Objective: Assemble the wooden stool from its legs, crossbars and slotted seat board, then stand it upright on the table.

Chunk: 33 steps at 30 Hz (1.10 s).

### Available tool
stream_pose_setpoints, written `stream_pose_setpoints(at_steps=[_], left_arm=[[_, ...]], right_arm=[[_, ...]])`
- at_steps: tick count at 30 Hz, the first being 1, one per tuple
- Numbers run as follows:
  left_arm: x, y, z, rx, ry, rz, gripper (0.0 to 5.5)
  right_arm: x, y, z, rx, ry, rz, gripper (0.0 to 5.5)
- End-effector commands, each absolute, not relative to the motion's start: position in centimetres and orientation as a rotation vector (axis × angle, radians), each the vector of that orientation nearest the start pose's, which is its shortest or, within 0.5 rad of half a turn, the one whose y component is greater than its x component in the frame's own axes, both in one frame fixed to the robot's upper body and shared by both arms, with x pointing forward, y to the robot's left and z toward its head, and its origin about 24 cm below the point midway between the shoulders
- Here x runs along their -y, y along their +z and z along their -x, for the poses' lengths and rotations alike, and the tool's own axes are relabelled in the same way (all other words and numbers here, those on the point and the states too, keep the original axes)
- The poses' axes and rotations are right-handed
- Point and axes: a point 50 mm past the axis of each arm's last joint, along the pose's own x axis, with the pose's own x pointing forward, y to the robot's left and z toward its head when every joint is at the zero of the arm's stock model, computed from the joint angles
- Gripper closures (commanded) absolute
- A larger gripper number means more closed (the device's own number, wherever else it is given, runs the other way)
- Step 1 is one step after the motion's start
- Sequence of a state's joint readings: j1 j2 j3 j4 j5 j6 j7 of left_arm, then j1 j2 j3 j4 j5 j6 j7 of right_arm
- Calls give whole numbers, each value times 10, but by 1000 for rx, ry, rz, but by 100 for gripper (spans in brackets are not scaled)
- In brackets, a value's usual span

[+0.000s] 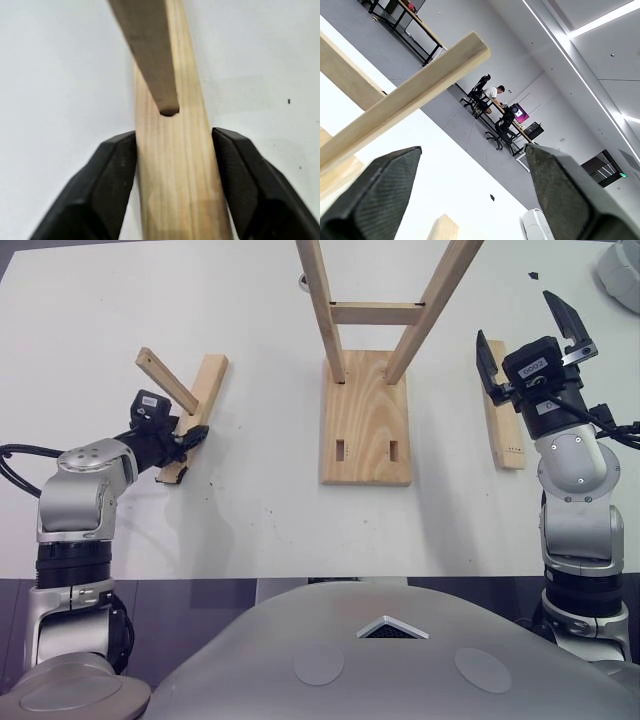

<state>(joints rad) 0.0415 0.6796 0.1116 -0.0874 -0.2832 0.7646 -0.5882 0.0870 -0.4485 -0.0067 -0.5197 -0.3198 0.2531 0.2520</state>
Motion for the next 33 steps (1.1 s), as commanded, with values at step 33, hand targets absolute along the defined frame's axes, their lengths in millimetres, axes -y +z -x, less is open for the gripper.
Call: stream_pose_setpoints(at_steps=[33], left_arm=[[-134,243,-276,400,-763,-48,344]], right_arm=[[106,313,-284,249,915,-761,167]])
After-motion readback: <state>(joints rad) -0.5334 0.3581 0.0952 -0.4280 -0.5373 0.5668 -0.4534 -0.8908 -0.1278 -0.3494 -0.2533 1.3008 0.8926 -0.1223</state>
